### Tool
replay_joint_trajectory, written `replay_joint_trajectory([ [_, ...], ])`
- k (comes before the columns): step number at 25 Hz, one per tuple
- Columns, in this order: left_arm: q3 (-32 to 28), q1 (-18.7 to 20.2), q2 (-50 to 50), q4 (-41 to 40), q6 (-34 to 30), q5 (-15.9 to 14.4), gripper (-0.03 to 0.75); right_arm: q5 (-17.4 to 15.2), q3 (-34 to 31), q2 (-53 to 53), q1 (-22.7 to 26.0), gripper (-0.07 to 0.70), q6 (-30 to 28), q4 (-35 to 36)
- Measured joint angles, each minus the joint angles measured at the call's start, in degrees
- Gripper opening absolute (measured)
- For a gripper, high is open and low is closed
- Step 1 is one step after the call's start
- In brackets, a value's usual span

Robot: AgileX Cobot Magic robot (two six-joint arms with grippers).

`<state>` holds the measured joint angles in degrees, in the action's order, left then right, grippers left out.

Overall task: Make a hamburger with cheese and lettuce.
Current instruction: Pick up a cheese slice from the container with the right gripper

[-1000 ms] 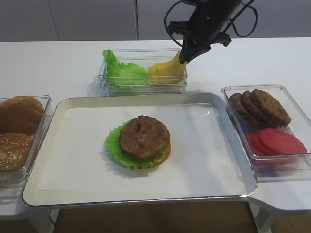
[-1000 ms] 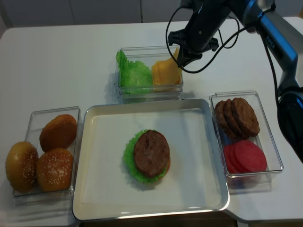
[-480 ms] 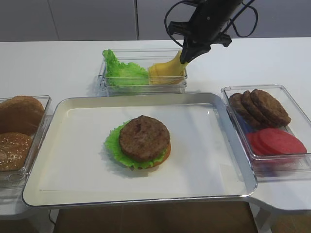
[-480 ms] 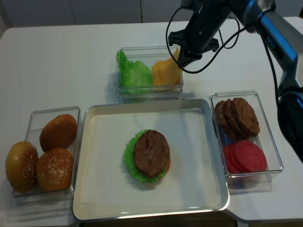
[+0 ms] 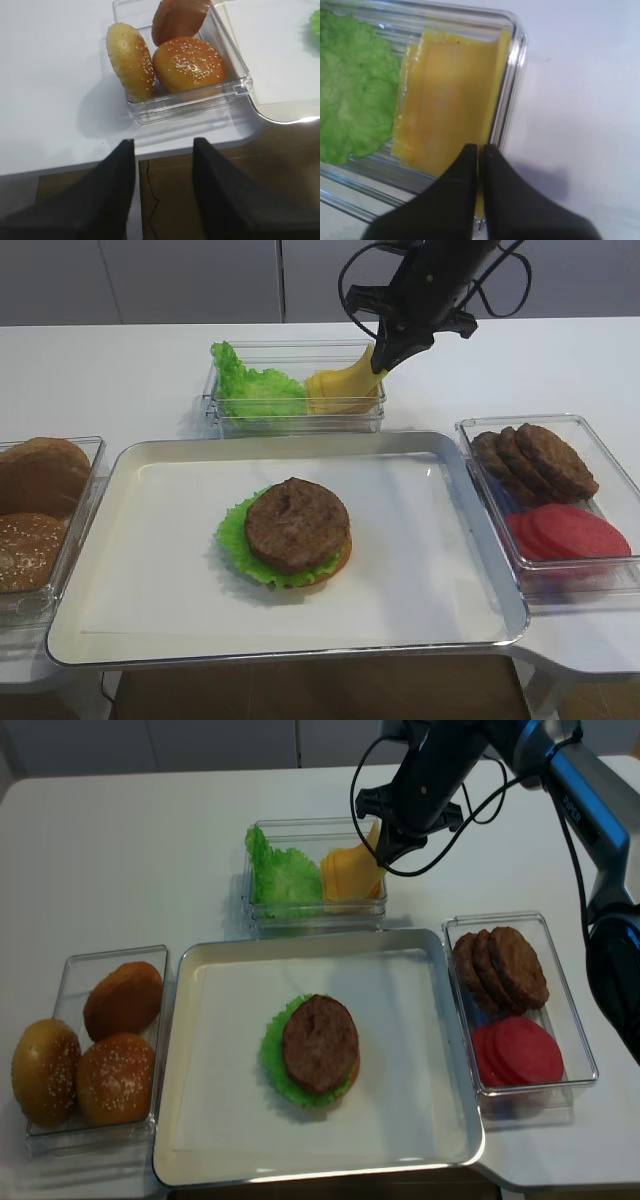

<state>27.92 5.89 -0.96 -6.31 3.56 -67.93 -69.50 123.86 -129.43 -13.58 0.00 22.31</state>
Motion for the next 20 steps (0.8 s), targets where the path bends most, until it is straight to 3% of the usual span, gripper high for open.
replay_joint_trajectory([
  [20,0.0,0.0,0.0,0.0,0.0,0.0,0.288,-1.5,0.0,1.2,0.0,0.041,0.0,-0.3],
])
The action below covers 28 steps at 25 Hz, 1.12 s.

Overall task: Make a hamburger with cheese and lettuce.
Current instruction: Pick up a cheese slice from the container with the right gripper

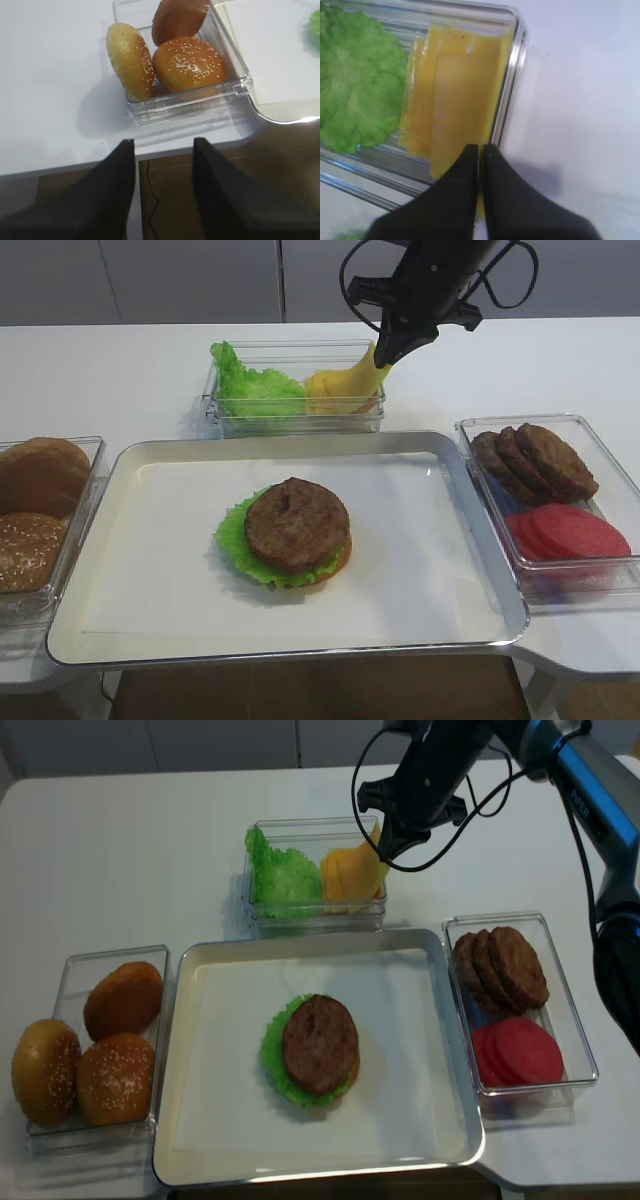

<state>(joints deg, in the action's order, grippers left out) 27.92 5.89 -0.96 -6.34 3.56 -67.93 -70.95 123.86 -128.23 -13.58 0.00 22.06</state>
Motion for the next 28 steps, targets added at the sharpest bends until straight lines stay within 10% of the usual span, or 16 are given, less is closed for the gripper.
replay_joint_trajectory([
  [16,0.0,0.0,0.0,0.0,0.0,0.0,0.288,-0.1,0.0,0.0,0.0,0.055,2.4,-3.2],
  [28,0.0,0.0,0.0,-0.2,0.0,0.0,0.288,-0.1,0.0,0.0,0.0,0.249,2.6,-2.9],
])
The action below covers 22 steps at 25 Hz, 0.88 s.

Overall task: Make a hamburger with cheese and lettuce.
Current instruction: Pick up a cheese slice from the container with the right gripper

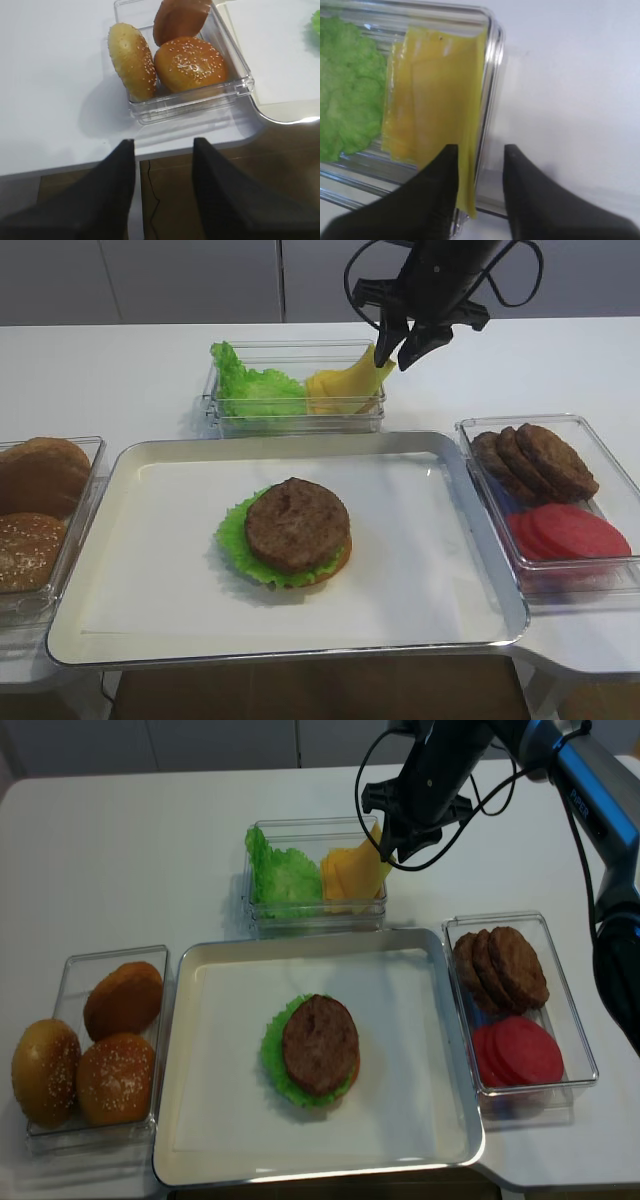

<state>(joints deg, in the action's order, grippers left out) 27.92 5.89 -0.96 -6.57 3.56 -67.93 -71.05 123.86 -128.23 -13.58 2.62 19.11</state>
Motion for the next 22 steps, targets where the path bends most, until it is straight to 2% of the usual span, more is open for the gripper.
replay_joint_trajectory([
  [3,0.0,0.0,0.0,0.0,0.0,0.0,0.288,0.6,0.0,0.0,0.0,0.275,0.0,0.4],
  [10,0.0,0.0,0.0,0.0,0.0,0.0,0.288,2.5,0.0,0.0,0.0,0.284,0.0,1.4],
  [22,0.0,0.0,0.0,0.0,0.0,0.0,0.288,3.0,0.0,-0.2,0.0,0.284,0.0,1.5],
])
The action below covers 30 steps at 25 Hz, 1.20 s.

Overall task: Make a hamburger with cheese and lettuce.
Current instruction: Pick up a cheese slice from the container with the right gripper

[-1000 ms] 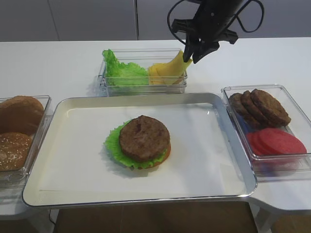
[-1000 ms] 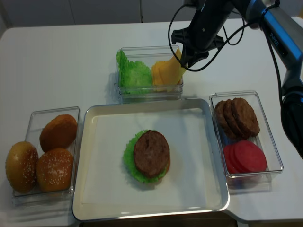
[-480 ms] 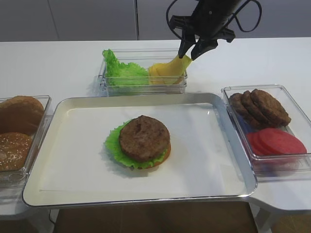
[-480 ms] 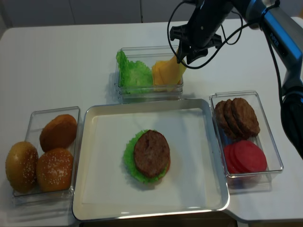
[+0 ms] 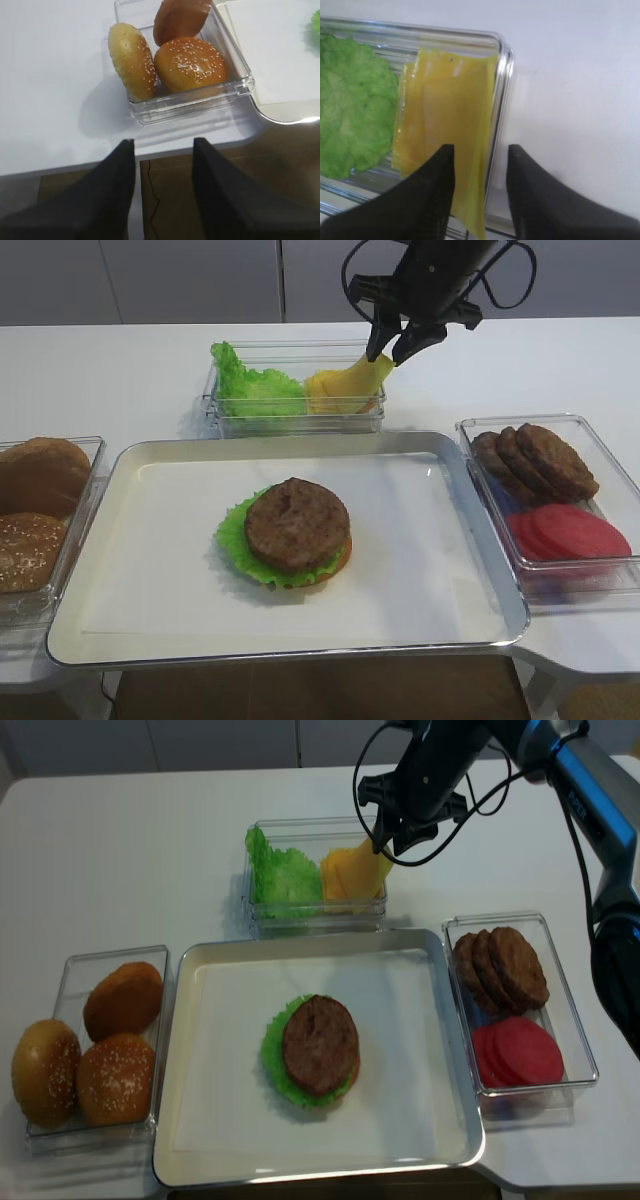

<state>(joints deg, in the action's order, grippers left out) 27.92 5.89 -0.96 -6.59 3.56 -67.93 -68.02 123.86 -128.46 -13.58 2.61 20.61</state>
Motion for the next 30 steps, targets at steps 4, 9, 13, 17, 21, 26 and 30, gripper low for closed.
replay_joint_trajectory([
  [4,0.0,0.0,0.0,0.0,0.0,0.0,0.288,0.0,0.0,-0.1,0.0,0.285,-0.8,0.0],
  [9,0.0,0.0,0.0,0.0,0.0,0.0,0.288,0.0,0.0,-0.4,0.0,0.284,-0.9,0.4],
  [13,0.0,0.0,0.0,0.0,0.0,0.0,0.288,0.0,0.0,-0.4,0.0,0.283,-1.0,0.4],
  [17,0.0,0.0,0.0,0.0,0.0,0.0,0.288,0.0,0.0,-0.4,0.0,0.246,-1.1,0.4],
  [21,0.0,0.0,0.0,0.0,0.0,0.0,0.288,-0.3,0.0,-0.4,0.0,0.179,-1.1,0.4],
  [26,0.0,0.0,0.0,0.0,0.0,0.0,0.288,-1.4,0.0,-0.4,0.0,0.083,-1.1,0.4],
  [30,0.0,0.0,0.0,0.0,0.0,0.0,0.288,-1.6,0.0,-0.4,0.0,0.050,-1.1,0.4],
])
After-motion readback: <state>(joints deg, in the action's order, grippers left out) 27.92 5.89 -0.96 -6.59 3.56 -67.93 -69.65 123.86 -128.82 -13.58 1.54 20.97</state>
